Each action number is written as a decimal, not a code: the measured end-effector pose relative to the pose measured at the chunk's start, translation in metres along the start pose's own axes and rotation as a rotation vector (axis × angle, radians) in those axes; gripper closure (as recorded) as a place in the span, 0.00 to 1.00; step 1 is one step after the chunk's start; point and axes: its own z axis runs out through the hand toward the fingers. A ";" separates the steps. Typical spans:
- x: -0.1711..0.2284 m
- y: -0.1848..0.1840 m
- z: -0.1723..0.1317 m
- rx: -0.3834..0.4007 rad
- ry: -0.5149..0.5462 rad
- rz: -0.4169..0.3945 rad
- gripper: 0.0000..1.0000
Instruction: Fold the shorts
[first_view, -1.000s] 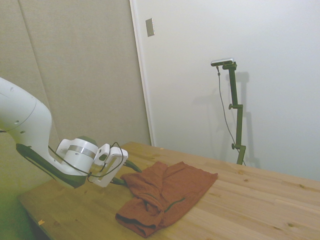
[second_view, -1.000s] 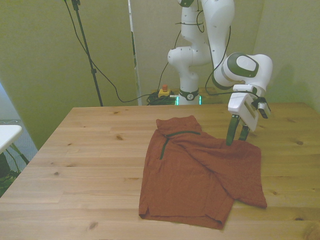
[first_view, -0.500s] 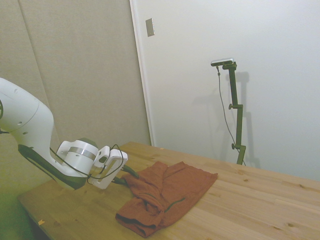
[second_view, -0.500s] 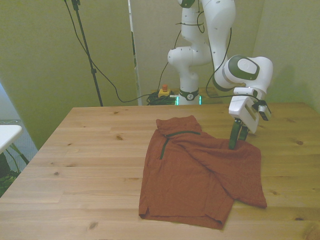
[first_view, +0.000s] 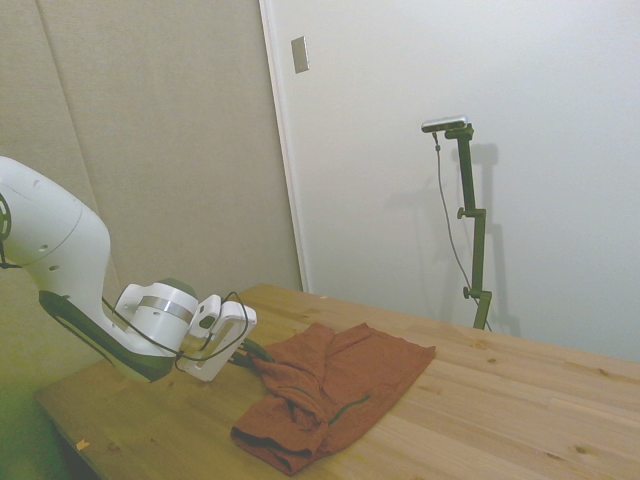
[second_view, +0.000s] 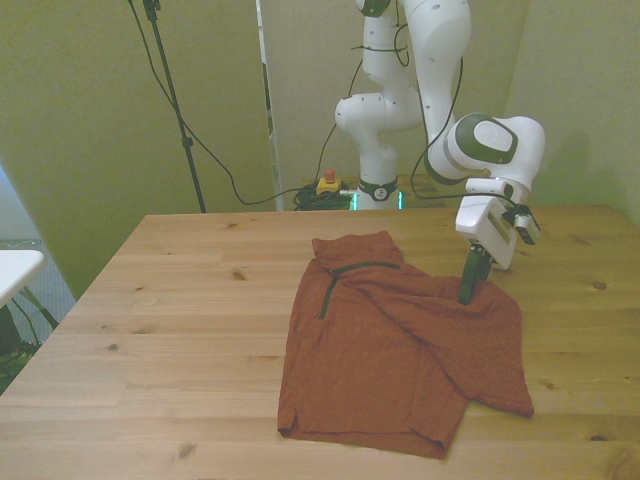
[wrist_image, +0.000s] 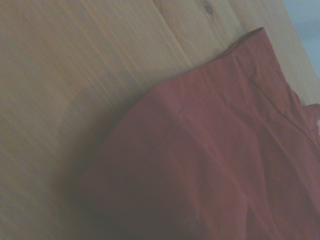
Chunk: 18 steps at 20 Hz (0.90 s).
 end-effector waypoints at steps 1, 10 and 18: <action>0.005 0.001 -0.002 0.002 0.008 0.007 1.00; 0.091 0.083 -0.026 -0.039 0.091 0.157 1.00; 0.136 0.202 0.014 -0.091 0.052 0.313 1.00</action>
